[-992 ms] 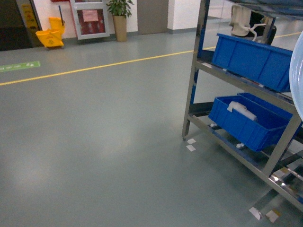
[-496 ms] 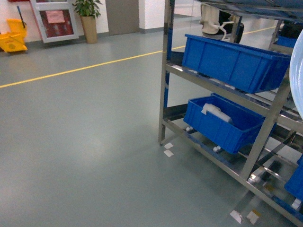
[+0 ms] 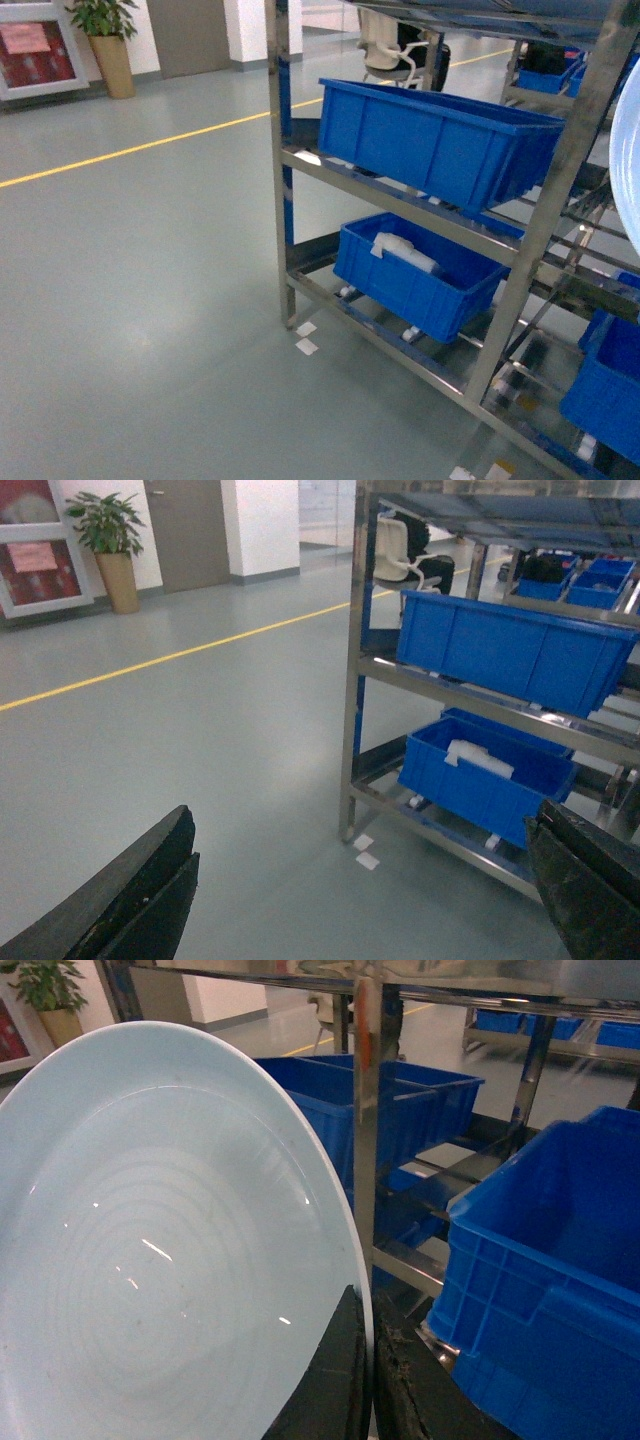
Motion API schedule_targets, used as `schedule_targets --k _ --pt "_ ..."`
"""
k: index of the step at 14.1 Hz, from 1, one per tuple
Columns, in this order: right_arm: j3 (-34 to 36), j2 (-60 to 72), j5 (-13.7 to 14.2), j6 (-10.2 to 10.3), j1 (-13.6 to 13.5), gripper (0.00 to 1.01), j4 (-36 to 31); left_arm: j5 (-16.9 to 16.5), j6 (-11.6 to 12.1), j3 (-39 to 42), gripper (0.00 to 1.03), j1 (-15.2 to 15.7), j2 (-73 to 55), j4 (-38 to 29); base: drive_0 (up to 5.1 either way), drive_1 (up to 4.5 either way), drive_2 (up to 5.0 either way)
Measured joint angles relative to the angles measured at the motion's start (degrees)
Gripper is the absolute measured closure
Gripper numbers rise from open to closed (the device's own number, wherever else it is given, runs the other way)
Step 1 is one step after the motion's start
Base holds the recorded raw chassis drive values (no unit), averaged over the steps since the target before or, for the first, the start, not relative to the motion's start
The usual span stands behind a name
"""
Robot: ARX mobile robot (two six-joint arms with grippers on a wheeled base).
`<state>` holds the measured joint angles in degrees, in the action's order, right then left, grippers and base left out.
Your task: Place blue tray on left shelf second layer neatly
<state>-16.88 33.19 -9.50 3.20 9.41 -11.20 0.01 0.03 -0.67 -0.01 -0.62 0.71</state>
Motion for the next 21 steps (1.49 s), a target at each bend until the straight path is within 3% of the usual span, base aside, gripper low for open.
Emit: schedule_targets --k 21 --pt "0.02 -0.31 0.00 0.00 0.00 0.99 0.00 0.02 0.00 0.00 0.05 0.00 0.00 -0.50 -1.4 -1.38 -1.4"
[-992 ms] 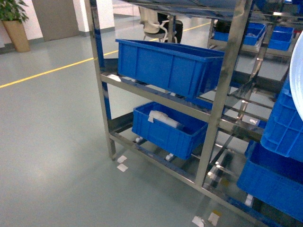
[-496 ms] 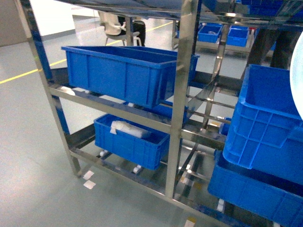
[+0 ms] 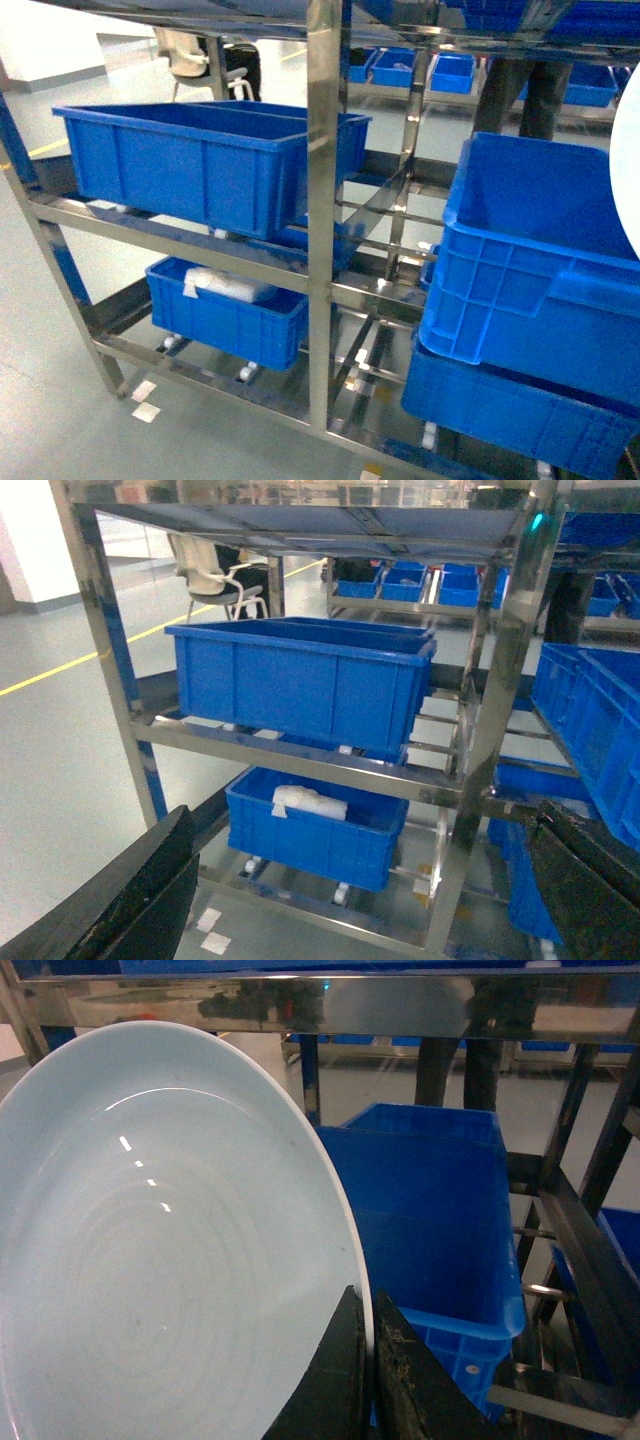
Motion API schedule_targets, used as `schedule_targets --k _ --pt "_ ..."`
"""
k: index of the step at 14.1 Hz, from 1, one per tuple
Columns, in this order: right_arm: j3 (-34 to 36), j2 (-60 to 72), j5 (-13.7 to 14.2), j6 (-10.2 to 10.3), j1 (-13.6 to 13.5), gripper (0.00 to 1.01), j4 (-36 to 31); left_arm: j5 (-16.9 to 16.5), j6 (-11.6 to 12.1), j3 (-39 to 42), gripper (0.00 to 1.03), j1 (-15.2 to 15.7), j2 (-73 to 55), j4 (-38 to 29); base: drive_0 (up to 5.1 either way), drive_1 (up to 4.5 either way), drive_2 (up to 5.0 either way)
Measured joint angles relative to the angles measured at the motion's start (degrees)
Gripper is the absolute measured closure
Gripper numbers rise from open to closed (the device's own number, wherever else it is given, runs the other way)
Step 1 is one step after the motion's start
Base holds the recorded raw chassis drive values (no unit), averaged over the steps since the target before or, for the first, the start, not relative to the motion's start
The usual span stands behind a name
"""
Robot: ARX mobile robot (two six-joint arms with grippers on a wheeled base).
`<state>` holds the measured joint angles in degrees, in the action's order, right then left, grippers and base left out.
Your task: Place blue tray on left shelf second layer neatly
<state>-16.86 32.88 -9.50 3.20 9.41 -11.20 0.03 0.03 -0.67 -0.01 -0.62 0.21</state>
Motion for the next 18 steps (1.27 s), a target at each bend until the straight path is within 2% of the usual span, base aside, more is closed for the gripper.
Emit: schedule_targets --k 16,18 --pt "0.02 0.02 0.00 0.00 -0.02 0.99 0.04 -0.02 0.00 0.00 0.05 0.00 0.00 0.00 -1.4 -1.43 -1.4" --pt "0.00 0.00 0.07 0.00 0.02 0.99 0.04 -0.04 0.00 0.00 0.05 -0.04 0.00 -0.04 -0.2 1.44 -1.8"
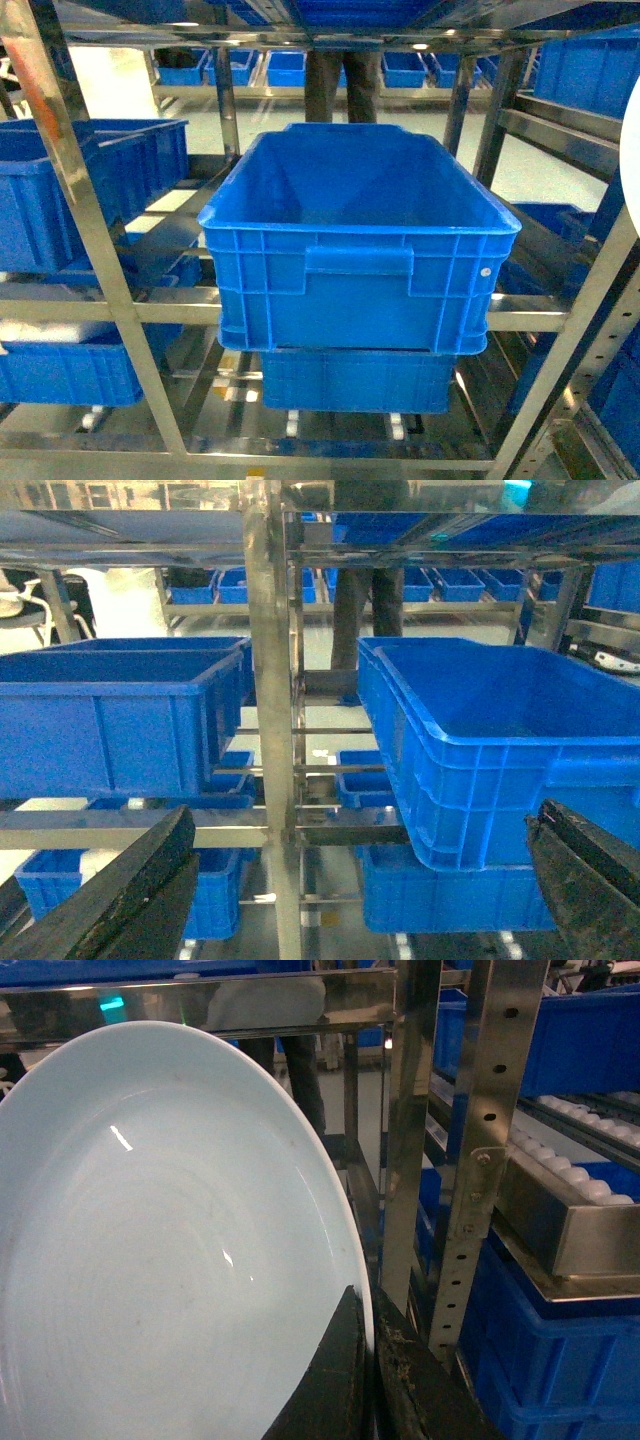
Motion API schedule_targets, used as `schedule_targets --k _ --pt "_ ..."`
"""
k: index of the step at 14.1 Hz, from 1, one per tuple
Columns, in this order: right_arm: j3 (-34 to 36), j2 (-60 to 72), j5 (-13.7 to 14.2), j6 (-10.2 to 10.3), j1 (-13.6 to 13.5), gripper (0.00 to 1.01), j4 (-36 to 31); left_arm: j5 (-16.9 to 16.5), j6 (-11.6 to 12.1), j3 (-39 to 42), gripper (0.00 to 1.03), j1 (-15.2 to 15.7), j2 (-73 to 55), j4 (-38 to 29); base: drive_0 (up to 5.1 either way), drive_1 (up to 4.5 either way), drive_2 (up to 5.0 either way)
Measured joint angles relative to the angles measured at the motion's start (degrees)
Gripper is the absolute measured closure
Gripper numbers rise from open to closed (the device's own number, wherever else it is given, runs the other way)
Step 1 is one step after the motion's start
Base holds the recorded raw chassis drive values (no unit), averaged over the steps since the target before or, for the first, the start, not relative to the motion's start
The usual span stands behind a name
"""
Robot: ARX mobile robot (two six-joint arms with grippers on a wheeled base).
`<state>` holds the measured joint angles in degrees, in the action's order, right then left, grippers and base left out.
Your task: Place blue tray on left shelf second layer neatly
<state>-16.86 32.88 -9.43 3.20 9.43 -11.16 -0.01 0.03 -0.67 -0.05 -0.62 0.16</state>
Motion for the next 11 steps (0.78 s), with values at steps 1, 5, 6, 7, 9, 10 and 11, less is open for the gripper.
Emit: schedule_targets --k 1,5,6,7,9,10,11 --pt "0.00 0.04 -0.02 0.00 -0.04 0.99 0.00 0.00 0.00 0.00 0.05 0.00 0.00 0.02 -0.2 1.44 -1.8" --pt "0.00 0.07 -0.04 0.00 -0.02 0.99 0.04 0.00 0.00 0.00 0.05 0.00 0.00 0.02 0.0 2.94 -3.0" --pt "0.00 -0.02 -0.04 0.00 -0.02 0.99 -0.11 0.02 0.00 0.00 0.05 0.00 0.00 0.02 -0.1 3.42 -3.7" --pt "0.00 -0.04 -0.04 0.00 -0.04 0.99 -0.09 0.02 0.00 0.00 0.05 0.00 0.00 0.04 -0.1 3.42 -3.7" --pt "0.00 0.00 -0.04 0.00 -0.02 0.99 -0.07 0.02 0.00 0.00 0.05 0.00 0.00 0.04 0.0 3.55 -3.6" --pt "0.00 0.04 -0.07 0.00 -0.04 0.99 0.04 0.02 0.00 0.00 0.05 0.00 0.00 -0.02 0.0 3.55 -3.6" --pt "0.00 0.33 -0.04 0.00 -0.04 0.99 0.07 0.02 0.00 0.00 0.05 0.00 0.00 0.42 0.0 3.55 -3.6"
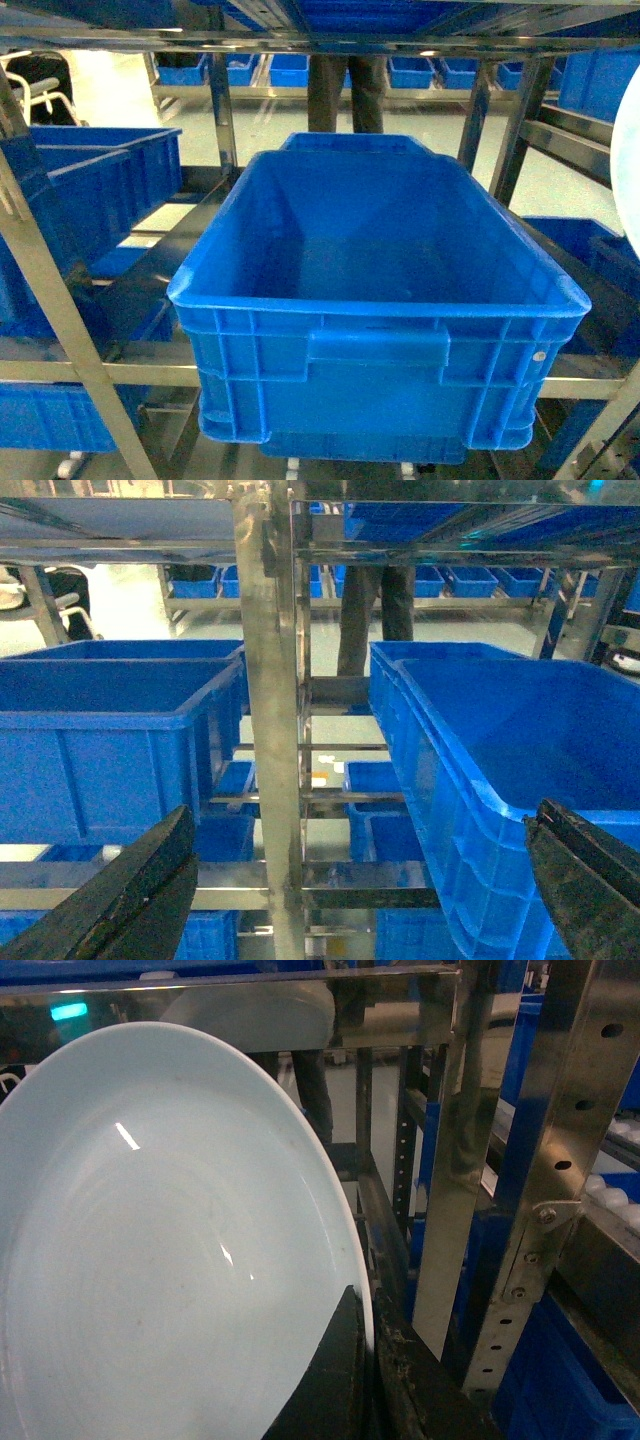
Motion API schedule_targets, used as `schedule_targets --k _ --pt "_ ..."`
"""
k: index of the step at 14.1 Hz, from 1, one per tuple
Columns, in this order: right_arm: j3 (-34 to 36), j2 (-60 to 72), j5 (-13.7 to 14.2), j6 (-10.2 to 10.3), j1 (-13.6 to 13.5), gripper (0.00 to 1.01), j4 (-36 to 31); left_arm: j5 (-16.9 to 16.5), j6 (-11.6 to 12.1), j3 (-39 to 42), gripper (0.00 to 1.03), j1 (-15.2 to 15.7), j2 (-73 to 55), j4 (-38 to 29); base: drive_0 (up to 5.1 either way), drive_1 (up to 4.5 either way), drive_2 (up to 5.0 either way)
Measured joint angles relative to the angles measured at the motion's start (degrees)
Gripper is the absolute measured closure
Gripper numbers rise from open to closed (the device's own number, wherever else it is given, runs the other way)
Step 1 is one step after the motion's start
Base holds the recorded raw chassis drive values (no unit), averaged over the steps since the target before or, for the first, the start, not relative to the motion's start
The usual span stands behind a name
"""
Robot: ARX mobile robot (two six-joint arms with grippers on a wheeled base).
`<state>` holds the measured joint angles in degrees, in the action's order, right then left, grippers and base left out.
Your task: Place blue tray on left shelf second layer neatly
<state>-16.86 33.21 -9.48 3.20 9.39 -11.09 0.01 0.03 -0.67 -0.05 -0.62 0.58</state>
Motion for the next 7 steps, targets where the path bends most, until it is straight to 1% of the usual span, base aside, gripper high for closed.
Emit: schedule_targets --k 2,7 --pt "0.00 0.02 0.00 -0.02 0.00 0.99 -0.07 0.02 0.02 0.00 0.05 0.00 0.00 -0.44 0.0 3.55 -3.6" --pt "0.00 -0.31 0.00 0.00 0.02 0.99 -0.09 0.00 0.00 0.00 0.05 0.00 0.00 -0.37 0.0 0.00 0.0"
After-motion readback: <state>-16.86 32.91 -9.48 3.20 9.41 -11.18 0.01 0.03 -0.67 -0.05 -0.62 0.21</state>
